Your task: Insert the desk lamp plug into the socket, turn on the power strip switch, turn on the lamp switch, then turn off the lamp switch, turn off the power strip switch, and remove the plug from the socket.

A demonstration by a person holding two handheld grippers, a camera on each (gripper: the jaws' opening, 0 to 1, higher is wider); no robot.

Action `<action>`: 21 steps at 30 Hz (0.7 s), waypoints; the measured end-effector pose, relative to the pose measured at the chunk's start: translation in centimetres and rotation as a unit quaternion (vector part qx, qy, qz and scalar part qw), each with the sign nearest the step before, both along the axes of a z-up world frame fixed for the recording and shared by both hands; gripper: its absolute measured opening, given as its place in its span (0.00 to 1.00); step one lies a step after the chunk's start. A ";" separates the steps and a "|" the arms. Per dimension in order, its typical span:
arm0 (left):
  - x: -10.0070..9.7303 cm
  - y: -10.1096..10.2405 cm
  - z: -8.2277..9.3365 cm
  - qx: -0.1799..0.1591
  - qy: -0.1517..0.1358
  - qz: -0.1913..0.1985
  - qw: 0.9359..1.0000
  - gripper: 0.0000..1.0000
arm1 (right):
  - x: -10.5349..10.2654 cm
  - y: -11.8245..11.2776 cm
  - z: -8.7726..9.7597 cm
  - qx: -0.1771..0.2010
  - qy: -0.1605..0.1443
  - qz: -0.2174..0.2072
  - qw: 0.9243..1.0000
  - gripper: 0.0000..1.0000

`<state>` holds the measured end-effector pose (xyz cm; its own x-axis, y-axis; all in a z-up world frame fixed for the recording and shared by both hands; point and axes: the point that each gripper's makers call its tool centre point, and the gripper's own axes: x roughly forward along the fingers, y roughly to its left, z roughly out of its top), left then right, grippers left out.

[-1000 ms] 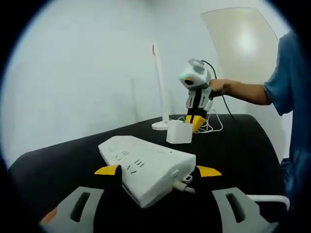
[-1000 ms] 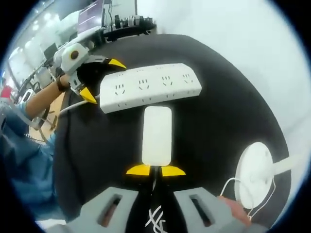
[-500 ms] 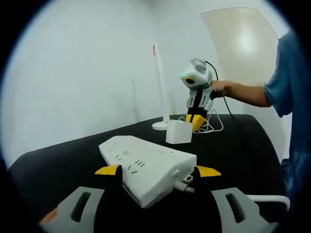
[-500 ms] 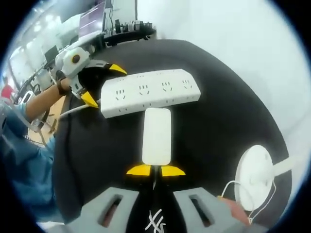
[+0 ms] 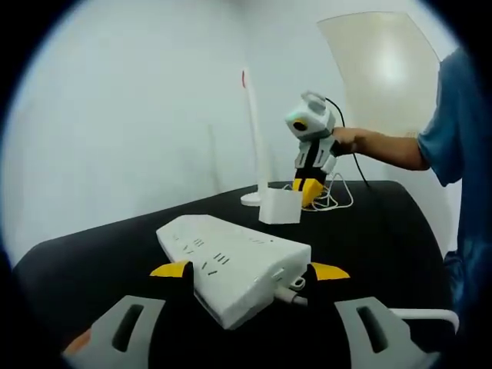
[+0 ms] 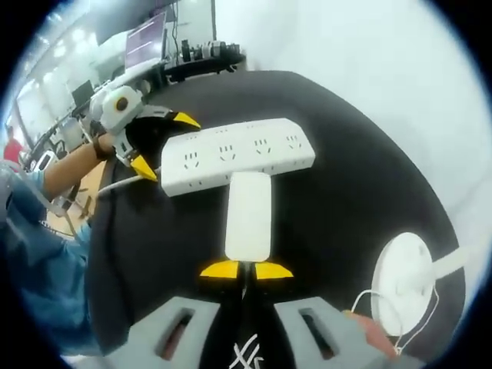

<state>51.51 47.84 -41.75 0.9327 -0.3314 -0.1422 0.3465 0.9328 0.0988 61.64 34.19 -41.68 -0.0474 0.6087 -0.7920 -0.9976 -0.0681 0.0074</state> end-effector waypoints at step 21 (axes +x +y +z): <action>0.0 -0.1 0.1 -0.001 0.000 0.000 1.000 0.57 | -1.5 0.6 3.7 0.051 -0.014 0.014 0.999 0.06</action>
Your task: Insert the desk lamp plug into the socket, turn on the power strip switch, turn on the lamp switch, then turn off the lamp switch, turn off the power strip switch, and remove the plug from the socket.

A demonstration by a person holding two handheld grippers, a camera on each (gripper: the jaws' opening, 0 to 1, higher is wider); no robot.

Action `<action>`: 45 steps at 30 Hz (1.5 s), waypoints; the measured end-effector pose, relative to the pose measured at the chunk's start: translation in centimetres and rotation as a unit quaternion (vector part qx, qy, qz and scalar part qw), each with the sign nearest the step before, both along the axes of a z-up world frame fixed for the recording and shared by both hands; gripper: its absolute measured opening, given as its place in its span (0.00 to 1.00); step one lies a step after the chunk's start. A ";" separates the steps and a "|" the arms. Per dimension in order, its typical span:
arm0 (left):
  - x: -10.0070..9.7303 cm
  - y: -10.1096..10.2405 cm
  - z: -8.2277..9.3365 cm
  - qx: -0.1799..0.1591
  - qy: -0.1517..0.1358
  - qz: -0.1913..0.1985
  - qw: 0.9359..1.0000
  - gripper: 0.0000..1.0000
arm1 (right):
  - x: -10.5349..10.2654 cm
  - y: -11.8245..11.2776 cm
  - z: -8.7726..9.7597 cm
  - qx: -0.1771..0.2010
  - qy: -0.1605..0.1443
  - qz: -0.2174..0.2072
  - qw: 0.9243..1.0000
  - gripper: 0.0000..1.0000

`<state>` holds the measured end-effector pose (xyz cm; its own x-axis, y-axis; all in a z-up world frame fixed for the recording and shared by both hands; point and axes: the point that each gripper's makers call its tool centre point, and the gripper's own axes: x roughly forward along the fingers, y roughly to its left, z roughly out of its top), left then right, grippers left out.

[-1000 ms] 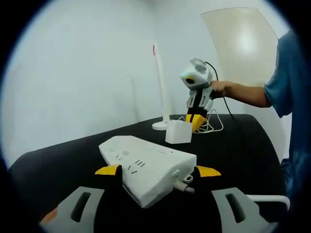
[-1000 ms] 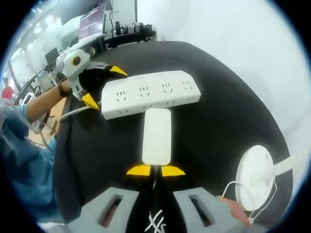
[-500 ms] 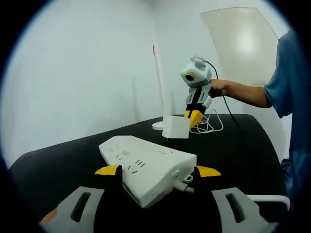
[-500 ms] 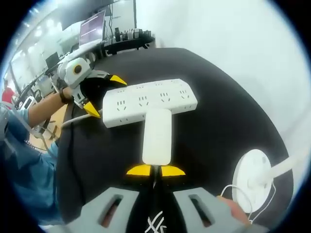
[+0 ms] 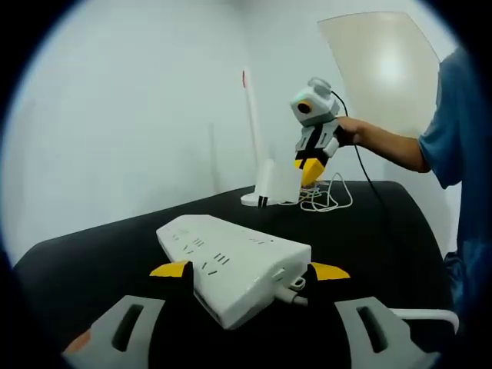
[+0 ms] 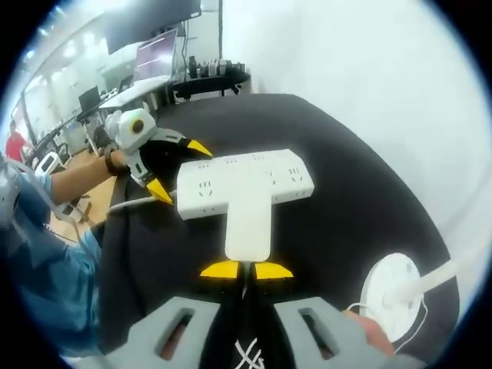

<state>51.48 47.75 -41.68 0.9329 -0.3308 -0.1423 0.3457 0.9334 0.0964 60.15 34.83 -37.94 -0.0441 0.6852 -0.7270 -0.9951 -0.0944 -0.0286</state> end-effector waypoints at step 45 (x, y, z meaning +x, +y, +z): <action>0.3 -0.4 0.0 0.007 -0.006 -0.004 1.000 0.62 | -0.8 1.8 2.1 0.046 -0.008 0.029 0.998 0.06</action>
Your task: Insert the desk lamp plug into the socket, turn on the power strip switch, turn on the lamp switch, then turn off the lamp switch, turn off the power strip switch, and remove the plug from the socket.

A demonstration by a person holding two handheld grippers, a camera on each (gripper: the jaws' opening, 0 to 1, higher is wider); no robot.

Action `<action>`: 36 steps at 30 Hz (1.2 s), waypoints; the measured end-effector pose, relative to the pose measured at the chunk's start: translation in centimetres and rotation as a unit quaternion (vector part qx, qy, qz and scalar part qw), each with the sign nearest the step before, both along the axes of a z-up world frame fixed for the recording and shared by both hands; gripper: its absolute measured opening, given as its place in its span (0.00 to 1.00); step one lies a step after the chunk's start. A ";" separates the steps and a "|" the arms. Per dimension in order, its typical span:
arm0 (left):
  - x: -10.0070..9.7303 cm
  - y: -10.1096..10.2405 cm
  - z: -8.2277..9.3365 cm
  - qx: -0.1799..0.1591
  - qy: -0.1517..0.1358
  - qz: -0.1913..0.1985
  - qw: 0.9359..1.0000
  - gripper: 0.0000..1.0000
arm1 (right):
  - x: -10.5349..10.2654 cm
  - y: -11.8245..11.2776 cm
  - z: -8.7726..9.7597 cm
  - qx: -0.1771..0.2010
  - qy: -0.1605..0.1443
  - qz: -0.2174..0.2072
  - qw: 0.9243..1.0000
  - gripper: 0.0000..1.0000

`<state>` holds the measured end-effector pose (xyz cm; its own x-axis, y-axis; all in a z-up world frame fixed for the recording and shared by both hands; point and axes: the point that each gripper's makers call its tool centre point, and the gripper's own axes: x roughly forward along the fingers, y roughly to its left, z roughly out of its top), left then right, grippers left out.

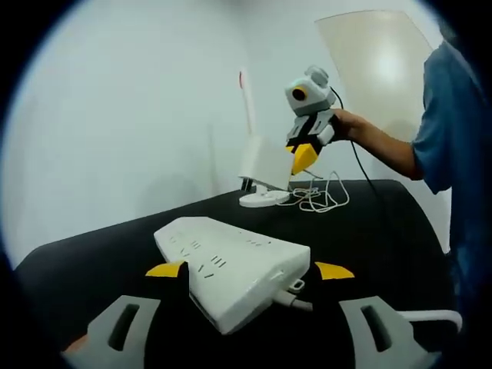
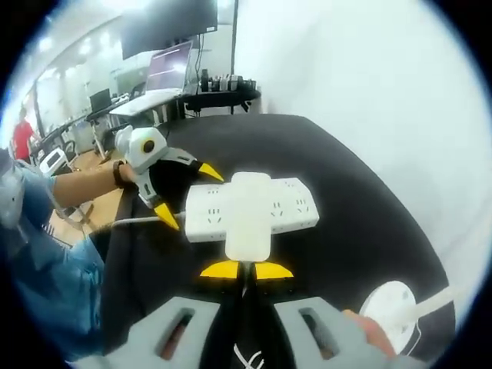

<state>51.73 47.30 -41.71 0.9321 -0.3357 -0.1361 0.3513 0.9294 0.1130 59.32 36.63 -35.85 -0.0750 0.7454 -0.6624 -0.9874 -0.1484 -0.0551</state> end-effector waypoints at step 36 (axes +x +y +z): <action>0.1 0.0 -0.1 0.001 -0.001 -0.001 1.000 0.62 | -1.1 0.9 0.4 -0.014 -0.045 0.056 0.997 0.06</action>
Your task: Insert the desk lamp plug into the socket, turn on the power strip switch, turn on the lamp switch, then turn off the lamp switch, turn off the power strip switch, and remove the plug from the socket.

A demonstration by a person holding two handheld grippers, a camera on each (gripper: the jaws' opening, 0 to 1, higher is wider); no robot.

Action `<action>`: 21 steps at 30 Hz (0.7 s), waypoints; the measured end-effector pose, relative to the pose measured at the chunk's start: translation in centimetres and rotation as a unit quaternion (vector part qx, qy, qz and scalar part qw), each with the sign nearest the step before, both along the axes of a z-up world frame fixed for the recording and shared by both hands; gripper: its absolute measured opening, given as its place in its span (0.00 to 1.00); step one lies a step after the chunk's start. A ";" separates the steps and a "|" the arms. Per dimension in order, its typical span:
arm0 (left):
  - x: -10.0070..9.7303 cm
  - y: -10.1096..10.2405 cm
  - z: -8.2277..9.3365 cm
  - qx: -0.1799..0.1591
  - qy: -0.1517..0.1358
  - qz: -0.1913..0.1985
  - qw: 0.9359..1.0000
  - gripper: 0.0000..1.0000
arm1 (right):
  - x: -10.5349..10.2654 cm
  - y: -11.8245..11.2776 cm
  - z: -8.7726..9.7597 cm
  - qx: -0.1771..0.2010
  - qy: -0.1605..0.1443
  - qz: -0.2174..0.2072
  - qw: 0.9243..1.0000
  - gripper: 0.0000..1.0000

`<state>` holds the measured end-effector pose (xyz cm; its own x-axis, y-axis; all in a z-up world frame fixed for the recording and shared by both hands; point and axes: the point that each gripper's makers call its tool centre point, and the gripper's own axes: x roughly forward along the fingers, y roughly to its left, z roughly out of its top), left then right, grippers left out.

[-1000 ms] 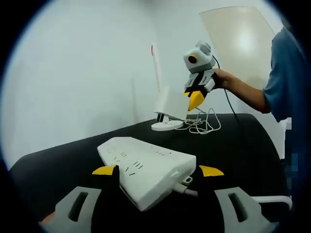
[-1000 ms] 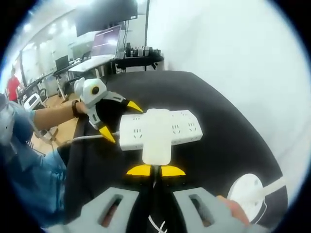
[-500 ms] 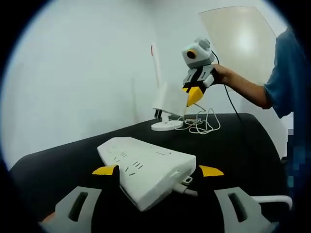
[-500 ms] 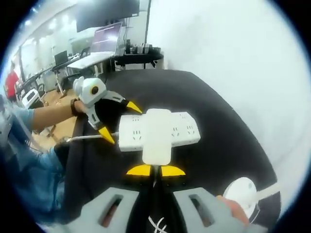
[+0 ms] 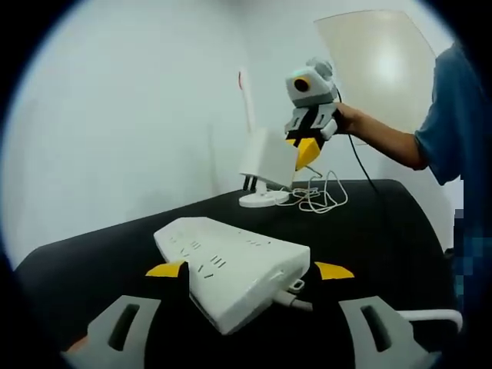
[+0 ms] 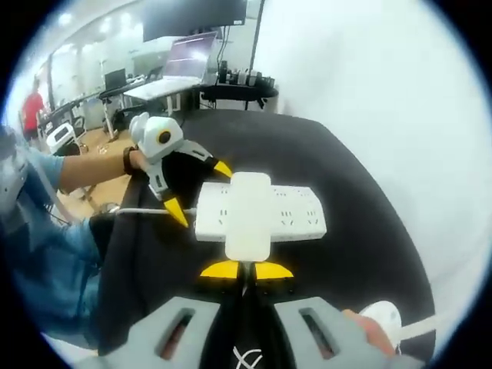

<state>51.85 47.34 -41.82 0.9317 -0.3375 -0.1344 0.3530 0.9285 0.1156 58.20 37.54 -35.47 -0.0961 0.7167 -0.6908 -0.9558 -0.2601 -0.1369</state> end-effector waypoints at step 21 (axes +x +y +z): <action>-0.1 0.0 0.1 -0.001 0.000 0.001 1.000 0.62 | -2.3 1.4 -1.6 -0.020 0.005 0.043 0.999 0.06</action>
<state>51.70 47.36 -41.69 0.9321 -0.3365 -0.1338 0.3518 0.9290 0.1144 55.91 38.96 -37.07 -0.1642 0.6778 -0.7167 -0.9308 -0.3470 -0.1149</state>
